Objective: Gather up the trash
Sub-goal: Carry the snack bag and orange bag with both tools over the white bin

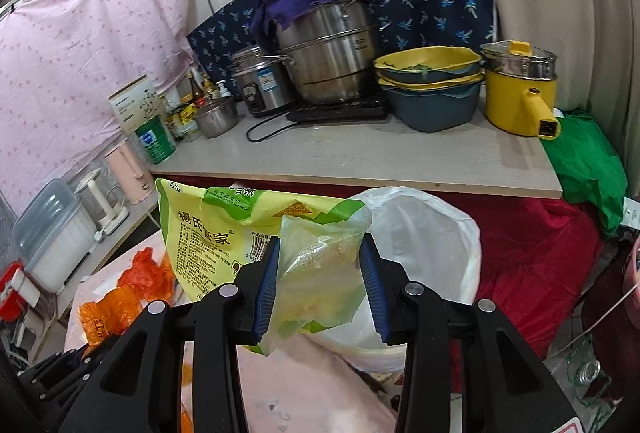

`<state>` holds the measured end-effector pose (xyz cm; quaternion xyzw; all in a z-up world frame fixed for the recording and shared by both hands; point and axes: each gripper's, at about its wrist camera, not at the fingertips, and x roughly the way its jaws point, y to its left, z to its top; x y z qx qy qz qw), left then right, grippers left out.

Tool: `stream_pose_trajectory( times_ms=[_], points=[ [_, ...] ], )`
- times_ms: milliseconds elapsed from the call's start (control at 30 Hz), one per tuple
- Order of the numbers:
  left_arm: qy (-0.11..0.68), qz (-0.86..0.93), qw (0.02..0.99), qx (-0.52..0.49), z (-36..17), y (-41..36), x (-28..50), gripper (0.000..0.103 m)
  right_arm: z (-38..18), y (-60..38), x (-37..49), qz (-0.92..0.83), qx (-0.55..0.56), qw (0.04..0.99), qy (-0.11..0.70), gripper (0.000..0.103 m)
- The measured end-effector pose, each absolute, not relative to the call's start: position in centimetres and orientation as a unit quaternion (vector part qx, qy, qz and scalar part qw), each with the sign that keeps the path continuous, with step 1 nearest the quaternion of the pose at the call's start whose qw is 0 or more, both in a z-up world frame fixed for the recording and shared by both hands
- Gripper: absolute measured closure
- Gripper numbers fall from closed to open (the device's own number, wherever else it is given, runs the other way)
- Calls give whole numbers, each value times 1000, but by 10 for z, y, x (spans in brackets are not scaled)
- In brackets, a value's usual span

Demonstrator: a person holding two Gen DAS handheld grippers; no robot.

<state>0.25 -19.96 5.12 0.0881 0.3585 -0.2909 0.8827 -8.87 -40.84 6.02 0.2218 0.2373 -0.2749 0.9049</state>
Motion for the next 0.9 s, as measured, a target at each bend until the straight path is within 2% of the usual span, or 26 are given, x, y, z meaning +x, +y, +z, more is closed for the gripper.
stream_pose_trajectory(
  times_ms=[500,733,900],
  points=[
    [347,-395,843,114,29,-338,6,87,17,-499,-129,-376,245,858,251,65],
    [361,-409,829,118,6,-378,22,87,-3,-524,-123,-396,251,843,263,64],
    [373,-413,822,122,-10,-395,33,81,-15,-534,-113,-397,250,840,272,61]
  ],
)
